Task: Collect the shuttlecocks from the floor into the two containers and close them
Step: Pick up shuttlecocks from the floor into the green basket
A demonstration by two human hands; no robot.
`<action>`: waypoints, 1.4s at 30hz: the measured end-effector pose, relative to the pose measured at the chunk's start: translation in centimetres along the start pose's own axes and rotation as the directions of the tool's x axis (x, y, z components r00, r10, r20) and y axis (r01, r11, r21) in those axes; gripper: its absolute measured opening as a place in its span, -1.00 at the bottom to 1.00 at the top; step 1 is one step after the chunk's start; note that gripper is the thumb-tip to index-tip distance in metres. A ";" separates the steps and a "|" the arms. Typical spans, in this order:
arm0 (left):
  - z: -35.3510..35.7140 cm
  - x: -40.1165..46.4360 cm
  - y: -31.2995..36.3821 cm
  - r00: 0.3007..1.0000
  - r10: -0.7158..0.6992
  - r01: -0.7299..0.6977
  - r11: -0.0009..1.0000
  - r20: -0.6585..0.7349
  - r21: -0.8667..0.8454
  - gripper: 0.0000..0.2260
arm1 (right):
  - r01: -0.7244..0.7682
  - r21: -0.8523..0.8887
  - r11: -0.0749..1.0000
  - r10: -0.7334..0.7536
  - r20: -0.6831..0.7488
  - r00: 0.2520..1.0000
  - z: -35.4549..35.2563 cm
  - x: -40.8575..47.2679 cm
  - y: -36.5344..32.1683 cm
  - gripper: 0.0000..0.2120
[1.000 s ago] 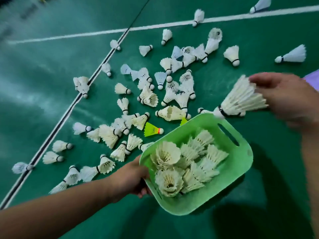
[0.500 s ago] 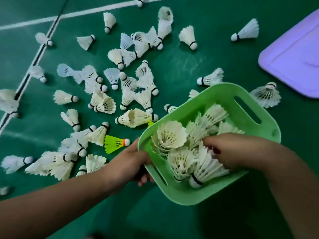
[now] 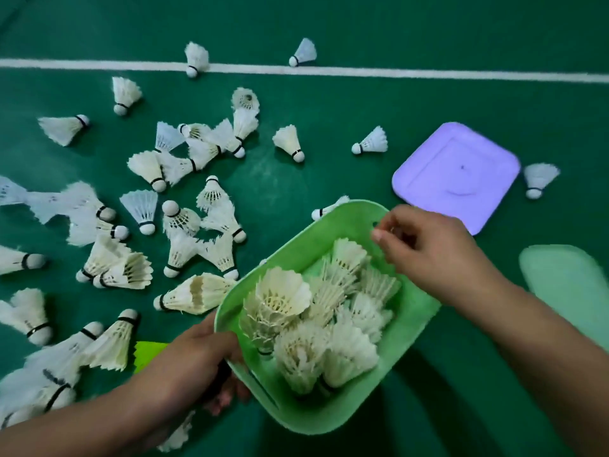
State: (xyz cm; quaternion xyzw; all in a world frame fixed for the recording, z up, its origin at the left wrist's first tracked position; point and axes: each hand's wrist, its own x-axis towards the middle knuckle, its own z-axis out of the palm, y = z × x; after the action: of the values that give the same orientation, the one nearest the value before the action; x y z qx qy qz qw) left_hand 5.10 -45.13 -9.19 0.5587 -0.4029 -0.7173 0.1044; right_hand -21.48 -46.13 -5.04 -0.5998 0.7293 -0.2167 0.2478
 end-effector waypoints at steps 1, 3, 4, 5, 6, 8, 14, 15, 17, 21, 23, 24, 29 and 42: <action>-0.5 -0.1 0.3 1.000 0.010 -0.010 1.000 -0.004 0.001 -0.77 | -0.033 0.055 0.998 0.036 -0.064 0.997 -1.0 0.9 -0.6 -0.88; -1.4 -0.5 2.4 1.000 0.019 -0.019 1.000 0.001 -0.014 -0.87 | -0.077 0.076 0.994 0.089 -0.181 0.979 -4.1 2.9 -1.6 -0.90; -1.8 -0.7 3.6 1.000 0.020 -0.020 1.000 0.003 -0.014 -0.95 | -0.102 0.046 0.994 0.110 -0.218 0.970 -5.6 3.8 -1.7 -0.91; -2.4 -1.0 5.1 0.999 0.026 -0.026 1.000 0.024 0.003 -0.95 | -0.145 -0.019 0.989 0.136 -0.248 0.959 -7.2 4.0 -1.7 -0.91; -2.9 -1.3 6.2 0.998 0.039 -0.040 0.999 0.042 0.020 -0.93 | -0.200 -0.108 0.974 0.168 -0.248 0.954 -8.1 4.2 -1.2 -0.88; -3.9 -1.6 7.9 0.997 0.063 -0.065 0.997 0.040 0.052 -0.87 | -0.311 -0.331 0.891 0.267 -0.173 0.948 -8.5 4.4 1.1 -0.77; -5.2 2.8 9.5 0.964 0.183 -0.179 0.983 -0.195 0.036 -0.90 | -0.186 -0.507 0.842 0.404 0.362 0.840 0.9 7.8 9.1 -0.34; -4.9 3.5 9.4 0.953 0.197 -0.196 0.980 -0.232 0.026 -0.89 | -0.154 -0.419 0.895 0.345 0.431 0.834 3.0 8.5 9.7 -0.29; -4.3 4.2 9.1 0.934 0.202 -0.221 0.975 -0.295 -0.029 -0.88 | -0.089 -0.270 0.959 0.219 0.498 0.839 6.8 9.3 10.0 -0.32; -2.6 4.0 9.0 0.889 0.142 -0.201 0.975 -0.436 -0.093 -0.88 | 0.089 0.033 0.995 -0.095 0.340 0.936 10.8 7.4 8.3 -0.75; -1.8 3.5 9.1 0.872 0.112 -0.173 0.981 -0.476 -0.086 -0.89 | 0.181 0.141 0.973 -0.221 0.363 0.905 11.3 5.6 7.5 -0.78; -1.3 3.2 9.0 0.868 0.100 -0.158 0.984 -0.487 -0.080 -0.90 | 0.201 0.144 0.969 -0.244 0.430 0.869 11.5 4.7 7.2 -0.75; 1.1 2.3 7.4 0.871 0.089 -0.126 0.991 -0.484 -0.045 -0.88 | 0.147 -0.125 0.981 -0.046 0.590 0.806 13.0 4.0 8.3 -0.69; 3.2 0.8 4.4 0.922 0.119 -0.166 0.981 -0.369 -0.098 -0.88 | 0.364 0.236 0.901 -0.353 -0.089 0.931 -5.9 6.1 0.8 -0.85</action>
State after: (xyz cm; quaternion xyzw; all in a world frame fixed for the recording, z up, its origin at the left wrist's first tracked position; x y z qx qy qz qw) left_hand 0.71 -47.00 -6.52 0.6426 -0.3697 -0.6170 0.2641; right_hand -26.73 -51.87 -1.55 -0.6830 0.5786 -0.3614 0.2609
